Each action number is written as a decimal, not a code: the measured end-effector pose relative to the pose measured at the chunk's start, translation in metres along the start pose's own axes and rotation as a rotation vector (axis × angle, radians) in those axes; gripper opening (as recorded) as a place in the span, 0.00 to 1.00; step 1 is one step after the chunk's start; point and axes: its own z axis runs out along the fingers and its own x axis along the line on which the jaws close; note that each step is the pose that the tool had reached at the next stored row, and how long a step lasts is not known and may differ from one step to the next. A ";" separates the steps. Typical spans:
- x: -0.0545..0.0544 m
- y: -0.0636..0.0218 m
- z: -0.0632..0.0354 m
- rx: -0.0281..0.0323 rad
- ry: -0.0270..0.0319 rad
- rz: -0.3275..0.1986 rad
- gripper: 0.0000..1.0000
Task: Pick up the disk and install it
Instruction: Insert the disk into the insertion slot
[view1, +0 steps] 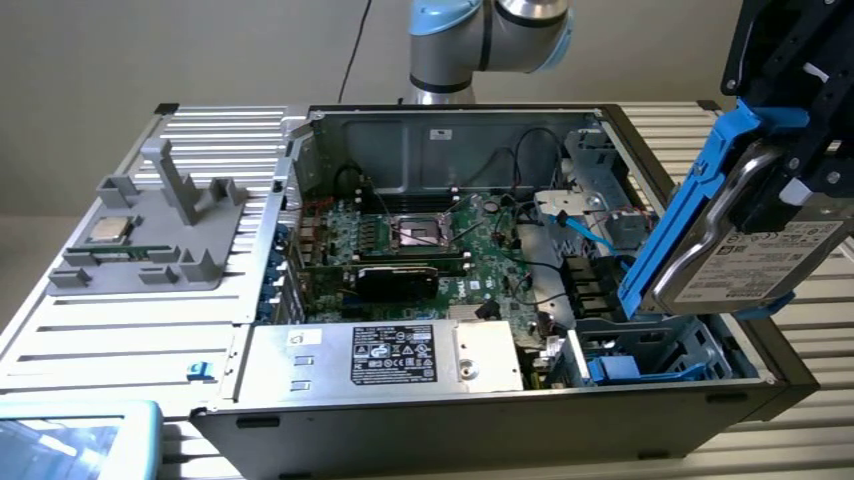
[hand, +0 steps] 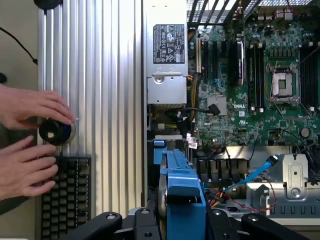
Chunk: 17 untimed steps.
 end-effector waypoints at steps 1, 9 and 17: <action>0.000 0.0000 0.0000 0.0000 0.0001 0.000 0.37; 0.000 0.0010 0.0024 0.0004 0.0000 0.000 0.37; 0.000 0.0015 0.0170 0.0004 -0.0001 0.000 0.37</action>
